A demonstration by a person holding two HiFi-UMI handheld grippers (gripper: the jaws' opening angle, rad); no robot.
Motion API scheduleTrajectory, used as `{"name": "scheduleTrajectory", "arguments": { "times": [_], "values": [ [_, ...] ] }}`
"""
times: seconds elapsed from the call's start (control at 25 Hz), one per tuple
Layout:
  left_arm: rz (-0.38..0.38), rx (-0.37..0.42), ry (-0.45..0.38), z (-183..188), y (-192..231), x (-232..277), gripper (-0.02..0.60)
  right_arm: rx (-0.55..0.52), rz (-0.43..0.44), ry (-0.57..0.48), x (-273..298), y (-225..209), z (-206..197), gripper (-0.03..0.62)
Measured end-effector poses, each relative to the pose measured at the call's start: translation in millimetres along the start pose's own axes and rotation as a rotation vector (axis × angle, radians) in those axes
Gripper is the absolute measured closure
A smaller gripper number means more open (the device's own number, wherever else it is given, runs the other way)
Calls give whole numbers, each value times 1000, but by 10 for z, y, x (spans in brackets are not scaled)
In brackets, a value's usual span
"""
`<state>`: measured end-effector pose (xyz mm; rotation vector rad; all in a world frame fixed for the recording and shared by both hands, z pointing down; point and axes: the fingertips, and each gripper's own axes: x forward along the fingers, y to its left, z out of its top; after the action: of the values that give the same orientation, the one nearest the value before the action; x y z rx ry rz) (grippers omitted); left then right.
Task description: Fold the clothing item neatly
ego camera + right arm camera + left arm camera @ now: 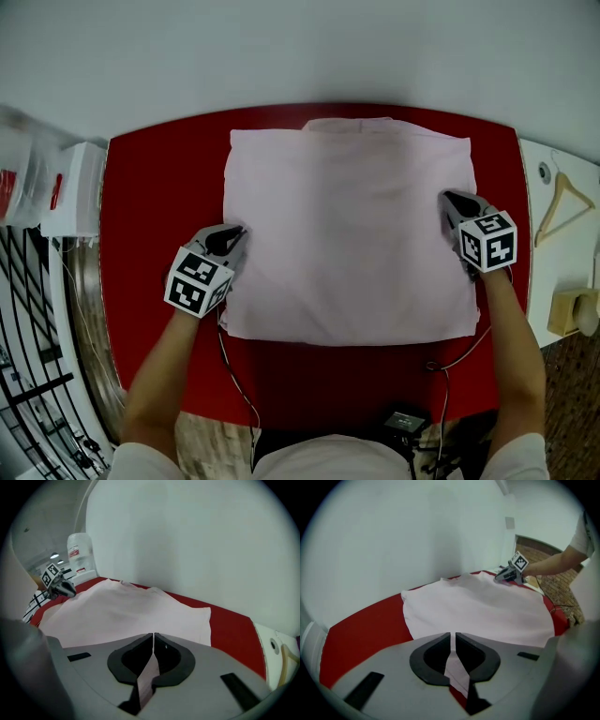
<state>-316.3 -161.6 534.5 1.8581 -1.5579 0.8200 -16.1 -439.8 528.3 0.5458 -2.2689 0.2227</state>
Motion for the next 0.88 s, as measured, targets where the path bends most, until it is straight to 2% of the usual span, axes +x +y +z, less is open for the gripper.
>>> {"name": "scheduleTrajectory", "arguments": {
  "times": [0.08,0.16,0.28,0.36,0.44,0.64,0.76,0.88],
  "values": [
    [-7,-46,-39,17,-133,-200,548,-19,23,-19,-176,199,36,577],
    [-27,-98,-31,-159,-345,-369,548,-36,57,-6,-359,474,-86,577],
    [-61,-140,59,-615,-687,-495,548,-58,79,45,-547,812,-446,577],
    [-81,-155,118,-882,-848,-494,557,-51,65,93,-559,869,-723,577],
    [-84,-163,136,-1041,-914,-488,564,-14,50,113,-537,816,-904,577],
    [-83,-154,134,-1147,-916,-530,576,103,35,88,-546,630,-939,579],
    [-75,-148,135,-1112,-913,-570,575,78,5,90,-594,642,-908,577],
    [-76,-144,102,-999,-990,-709,575,46,-16,55,-837,755,-794,577]
  ]
}}
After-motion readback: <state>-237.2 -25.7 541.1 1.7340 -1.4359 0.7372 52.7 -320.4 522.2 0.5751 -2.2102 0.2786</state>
